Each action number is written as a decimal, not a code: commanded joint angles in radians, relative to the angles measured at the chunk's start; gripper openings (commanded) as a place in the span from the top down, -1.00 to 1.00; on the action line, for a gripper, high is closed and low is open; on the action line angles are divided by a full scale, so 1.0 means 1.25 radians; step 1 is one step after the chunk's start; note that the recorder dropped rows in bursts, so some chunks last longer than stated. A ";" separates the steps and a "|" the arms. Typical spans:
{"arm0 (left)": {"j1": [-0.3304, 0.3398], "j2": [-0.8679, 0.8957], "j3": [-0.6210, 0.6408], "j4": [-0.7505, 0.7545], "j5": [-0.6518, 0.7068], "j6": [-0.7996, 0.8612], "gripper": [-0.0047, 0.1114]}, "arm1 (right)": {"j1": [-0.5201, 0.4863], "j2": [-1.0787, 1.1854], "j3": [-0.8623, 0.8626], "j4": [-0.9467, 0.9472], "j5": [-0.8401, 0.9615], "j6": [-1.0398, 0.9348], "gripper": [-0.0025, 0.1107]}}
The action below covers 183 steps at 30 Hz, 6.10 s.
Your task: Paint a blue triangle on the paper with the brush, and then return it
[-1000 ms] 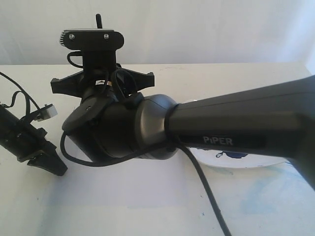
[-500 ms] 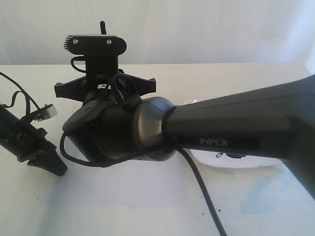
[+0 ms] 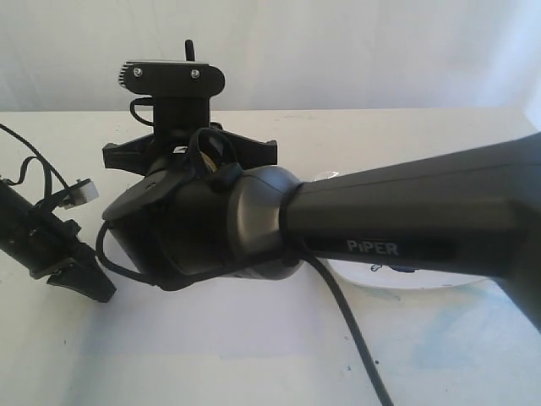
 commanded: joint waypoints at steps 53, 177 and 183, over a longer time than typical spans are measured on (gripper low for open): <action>0.000 0.004 0.004 -0.014 0.019 0.005 0.92 | 0.057 -0.040 -0.003 0.122 -0.154 -0.130 0.96; 0.000 0.004 0.004 -0.044 0.035 0.019 0.92 | 0.099 -0.031 0.002 0.122 -0.229 -0.112 0.96; 0.000 0.004 0.004 -0.049 0.035 0.020 0.92 | 0.101 -0.092 0.002 0.115 -0.229 -0.128 0.96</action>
